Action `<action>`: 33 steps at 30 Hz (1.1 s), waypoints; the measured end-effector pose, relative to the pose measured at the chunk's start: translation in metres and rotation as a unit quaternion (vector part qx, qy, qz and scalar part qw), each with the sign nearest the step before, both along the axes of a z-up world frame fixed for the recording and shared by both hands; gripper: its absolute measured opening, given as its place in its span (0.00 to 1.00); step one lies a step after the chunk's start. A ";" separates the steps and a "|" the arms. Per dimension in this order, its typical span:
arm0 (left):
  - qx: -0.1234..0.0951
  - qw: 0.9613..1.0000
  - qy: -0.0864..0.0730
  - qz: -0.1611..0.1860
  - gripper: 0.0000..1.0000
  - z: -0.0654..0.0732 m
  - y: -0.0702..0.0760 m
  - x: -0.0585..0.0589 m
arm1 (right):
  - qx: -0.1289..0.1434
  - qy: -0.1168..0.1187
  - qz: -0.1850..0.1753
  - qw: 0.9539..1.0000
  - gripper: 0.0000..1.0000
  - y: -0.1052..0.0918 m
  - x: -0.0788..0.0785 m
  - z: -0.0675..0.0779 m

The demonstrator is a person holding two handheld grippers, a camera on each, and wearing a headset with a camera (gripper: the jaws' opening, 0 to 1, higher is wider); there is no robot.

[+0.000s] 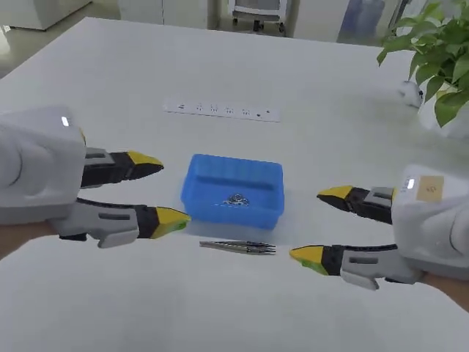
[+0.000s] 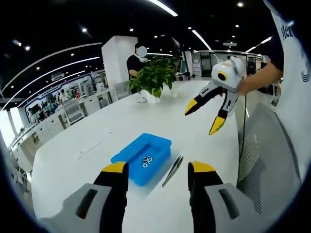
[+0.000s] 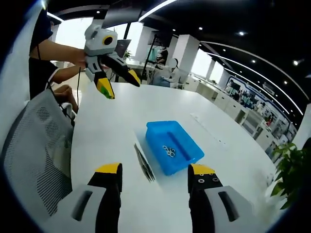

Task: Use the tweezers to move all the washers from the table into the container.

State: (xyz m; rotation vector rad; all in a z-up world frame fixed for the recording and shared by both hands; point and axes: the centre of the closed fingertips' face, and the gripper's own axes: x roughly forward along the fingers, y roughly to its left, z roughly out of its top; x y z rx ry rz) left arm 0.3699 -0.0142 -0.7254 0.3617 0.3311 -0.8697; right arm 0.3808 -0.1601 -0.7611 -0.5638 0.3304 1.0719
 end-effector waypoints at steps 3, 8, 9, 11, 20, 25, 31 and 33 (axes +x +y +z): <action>-0.001 1.000 -0.003 -0.007 0.61 0.004 -0.001 -0.007 | 0.006 -0.008 -0.003 1.000 0.62 0.001 -0.004 0.005; 0.002 1.000 -0.010 -0.008 0.66 0.010 -0.001 -0.012 | 0.016 -0.013 -0.016 1.000 0.69 0.001 -0.009 0.012; 0.004 1.000 -0.015 -0.011 0.66 0.012 -0.001 -0.014 | 0.019 -0.014 -0.018 1.000 0.70 0.001 -0.010 0.013; 0.006 1.000 -0.016 -0.013 0.67 0.014 -0.001 -0.016 | 0.022 -0.014 -0.021 0.999 0.72 0.000 -0.010 0.014; 0.012 1.000 -0.009 -0.023 0.76 0.016 -0.004 -0.020 | 0.021 -0.013 -0.020 0.999 0.80 0.001 -0.009 0.014; 0.023 1.000 -0.005 -0.016 0.81 0.014 -0.003 -0.017 | 0.032 -0.023 -0.013 0.999 0.85 0.003 -0.004 0.016; 0.036 0.999 0.007 -0.002 0.90 0.009 0.006 -0.018 | 0.029 -0.019 -0.009 0.999 0.94 0.006 -0.001 0.013; 0.040 0.999 0.011 0.002 0.92 0.007 0.009 -0.020 | 0.024 -0.017 -0.007 1.000 0.96 0.006 -0.002 0.010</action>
